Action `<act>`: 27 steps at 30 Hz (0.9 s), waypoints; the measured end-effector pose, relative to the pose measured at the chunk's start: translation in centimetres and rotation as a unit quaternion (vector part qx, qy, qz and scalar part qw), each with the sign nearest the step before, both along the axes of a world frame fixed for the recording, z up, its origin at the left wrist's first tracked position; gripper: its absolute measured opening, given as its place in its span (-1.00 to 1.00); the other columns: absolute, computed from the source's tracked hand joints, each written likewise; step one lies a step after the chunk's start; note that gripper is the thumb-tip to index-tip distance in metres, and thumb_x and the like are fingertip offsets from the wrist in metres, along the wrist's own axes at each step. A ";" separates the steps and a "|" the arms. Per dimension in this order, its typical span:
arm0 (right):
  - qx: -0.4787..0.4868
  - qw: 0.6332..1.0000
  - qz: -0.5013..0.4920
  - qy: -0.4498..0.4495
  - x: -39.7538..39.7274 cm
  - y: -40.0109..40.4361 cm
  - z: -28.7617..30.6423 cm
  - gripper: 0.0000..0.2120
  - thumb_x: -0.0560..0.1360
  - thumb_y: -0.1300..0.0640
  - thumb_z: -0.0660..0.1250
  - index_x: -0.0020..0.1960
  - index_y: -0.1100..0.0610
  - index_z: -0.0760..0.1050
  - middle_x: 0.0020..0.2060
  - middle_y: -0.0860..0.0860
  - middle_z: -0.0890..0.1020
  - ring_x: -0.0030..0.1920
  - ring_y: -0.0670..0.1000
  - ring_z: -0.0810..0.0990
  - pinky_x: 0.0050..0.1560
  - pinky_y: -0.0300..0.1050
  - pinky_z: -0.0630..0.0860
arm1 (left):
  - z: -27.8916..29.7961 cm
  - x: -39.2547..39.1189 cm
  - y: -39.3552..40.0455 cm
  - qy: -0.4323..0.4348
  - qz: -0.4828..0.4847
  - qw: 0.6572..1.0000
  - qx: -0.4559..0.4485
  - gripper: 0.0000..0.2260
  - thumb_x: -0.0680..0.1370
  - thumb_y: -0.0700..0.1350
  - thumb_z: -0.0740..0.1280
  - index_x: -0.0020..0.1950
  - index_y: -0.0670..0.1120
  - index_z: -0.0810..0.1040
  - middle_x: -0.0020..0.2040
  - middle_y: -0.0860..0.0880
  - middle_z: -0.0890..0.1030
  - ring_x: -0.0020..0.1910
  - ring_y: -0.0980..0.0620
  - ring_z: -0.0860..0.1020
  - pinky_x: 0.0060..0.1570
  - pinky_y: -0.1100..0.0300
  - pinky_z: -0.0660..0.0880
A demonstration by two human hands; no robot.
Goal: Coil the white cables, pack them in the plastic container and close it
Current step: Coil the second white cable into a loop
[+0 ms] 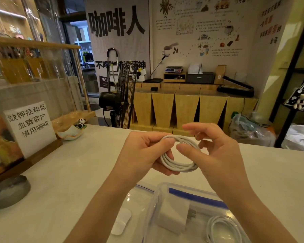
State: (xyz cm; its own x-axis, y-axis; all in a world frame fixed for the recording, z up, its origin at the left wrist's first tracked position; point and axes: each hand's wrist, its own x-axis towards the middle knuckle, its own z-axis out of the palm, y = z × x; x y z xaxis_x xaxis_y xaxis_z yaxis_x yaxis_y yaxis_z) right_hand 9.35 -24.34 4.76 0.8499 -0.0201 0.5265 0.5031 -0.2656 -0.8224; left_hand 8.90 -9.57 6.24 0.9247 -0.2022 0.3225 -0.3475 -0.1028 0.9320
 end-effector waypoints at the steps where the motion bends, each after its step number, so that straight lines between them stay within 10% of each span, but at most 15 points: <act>1: 0.019 0.999 0.015 0.034 0.0 0.0 0.1 -0.70 0.31 0.14 0.45 -0.01 -0.10 0.53 -0.14 -0.14 0.59 -0.12 -0.16 0.54 -0.21 -0.41 0.51 | 0.0 0.0 0.1 -0.012 -0.002 1.000 0.002 -0.85 0.48 -0.20 0.28 -0.17 -0.05 0.64 -0.49 0.01 0.58 -0.49 0.04 0.61 -0.53 0.30 0.54; 9: 0.165 0.904 0.241 0.311 0.6 0.0 0.6 -0.55 0.33 -0.15 0.14 -0.32 0.19 0.60 -0.54 0.05 0.55 -0.53 -0.05 0.47 -0.50 -0.20 0.43 | 0.4 0.3 1.4 -0.034 0.028 0.999 -0.023 -0.83 0.35 -0.05 0.27 -0.16 -0.02 0.63 -0.49 0.00 0.59 -0.51 0.04 0.60 -0.54 0.29 0.54; 16: 0.259 0.839 0.339 0.338 0.7 -0.3 0.5 -0.73 0.33 0.02 0.20 -0.34 0.13 0.61 -0.50 0.02 0.52 -0.49 -0.08 0.46 -0.48 -0.24 0.46 | 0.7 0.0 1.5 -0.053 0.033 0.998 -0.030 -0.83 0.37 -0.07 0.26 -0.13 -0.02 0.62 -0.48 0.00 0.60 -0.50 0.05 0.60 -0.51 0.27 0.56; 27: 0.144 0.870 0.322 0.345 1.3 -1.6 0.7 -0.79 0.33 0.05 0.34 -0.22 0.19 0.61 -0.53 0.00 0.42 -0.44 -0.06 0.38 -0.38 -0.21 0.42 | 1.8 -0.3 3.0 -0.015 -0.007 0.999 0.035 -0.80 0.32 -0.06 0.29 -0.12 -0.01 0.63 -0.51 0.01 0.58 -0.54 0.12 0.55 -0.54 0.29 0.55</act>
State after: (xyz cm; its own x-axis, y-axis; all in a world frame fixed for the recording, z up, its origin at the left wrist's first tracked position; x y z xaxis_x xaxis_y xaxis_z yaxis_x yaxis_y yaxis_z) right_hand 10.68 -25.95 5.48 0.8451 0.5311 -0.0603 -0.1677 0.1563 -0.9734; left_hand 8.58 -6.62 8.00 0.9117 -0.2375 0.3353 -0.3774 -0.1618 0.9118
